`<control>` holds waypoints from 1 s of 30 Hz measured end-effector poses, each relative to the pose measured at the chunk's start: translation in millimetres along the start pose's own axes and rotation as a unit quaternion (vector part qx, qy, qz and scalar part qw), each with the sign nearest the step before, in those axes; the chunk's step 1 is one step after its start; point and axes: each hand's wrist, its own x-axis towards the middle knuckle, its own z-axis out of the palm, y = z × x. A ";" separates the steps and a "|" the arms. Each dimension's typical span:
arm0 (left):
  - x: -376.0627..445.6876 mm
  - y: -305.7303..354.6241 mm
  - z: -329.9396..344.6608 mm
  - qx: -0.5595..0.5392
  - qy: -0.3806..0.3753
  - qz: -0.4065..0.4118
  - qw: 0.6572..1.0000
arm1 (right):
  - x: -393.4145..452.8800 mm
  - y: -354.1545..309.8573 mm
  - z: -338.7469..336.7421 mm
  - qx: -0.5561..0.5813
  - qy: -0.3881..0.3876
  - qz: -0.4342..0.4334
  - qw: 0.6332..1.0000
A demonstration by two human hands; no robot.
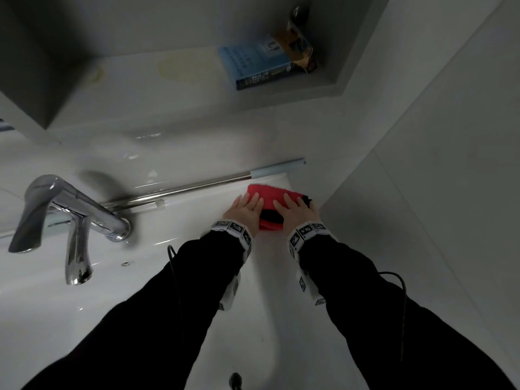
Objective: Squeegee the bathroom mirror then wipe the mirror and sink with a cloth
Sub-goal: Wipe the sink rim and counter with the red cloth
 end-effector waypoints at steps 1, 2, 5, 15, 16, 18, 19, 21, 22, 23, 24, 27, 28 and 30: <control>1.7 -1.0 -1.9 -0.004 -0.005 0.000 1.000 | 2.6 0.8 -2.4 0.001 -0.004 0.000 1.000; 2.7 -1.3 -3.7 -0.007 -0.008 0.001 1.000 | 4.7 1.3 -4.6 0.002 -0.009 -0.001 1.000; 0.3 -0.9 -8.1 -0.018 -0.008 0.002 1.000 | 6.7 2.4 -9.6 0.000 -0.023 -0.006 1.000; -40.0 21.9 -8.7 0.011 -0.041 0.014 0.999 | -27.9 10.2 21.4 -0.011 -0.015 -0.001 1.000; -45.1 26.1 -7.0 0.018 -0.043 0.018 0.999 | -33.5 11.6 27.2 -0.010 -0.015 0.002 1.000; -54.5 35.0 -2.6 0.036 -0.048 0.028 0.998 | -45.6 13.8 40.5 -0.011 -0.010 0.012 1.000; -58.5 39.3 -0.7 0.040 -0.050 0.034 0.997 | -51.8 14.8 47.4 -0.010 -0.006 0.018 1.000; -65.2 45.5 4.2 0.044 -0.051 0.048 0.997 | -63.4 15.1 60.9 -0.001 -0.004 0.032 0.999; -68.7 49.0 6.7 0.051 -0.051 0.059 0.996 | -70.6 15.6 67.6 0.006 -0.004 0.042 0.999; -72.1 51.4 10.0 0.060 -0.052 0.072 0.994 | -77.8 15.2 73.8 0.012 -0.003 0.051 0.999; -75.0 53.1 13.9 0.068 -0.051 0.085 0.993 | -84.5 14.4 79.3 0.017 0.000 0.059 0.998; -82.4 57.8 22.9 0.090 -0.040 0.131 0.987 | -107.9 8.8 95.5 0.018 0.002 0.086 0.996; -83.9 59.1 24.8 0.101 -0.035 0.153 0.982 | -116.4 4.4 100.8 0.021 -0.004 0.098 0.995; -87.1 64.2 29.8 0.121 -0.023 0.203 0.971 | -135.6 -5.6 114.0 0.047 -0.021 0.134 0.990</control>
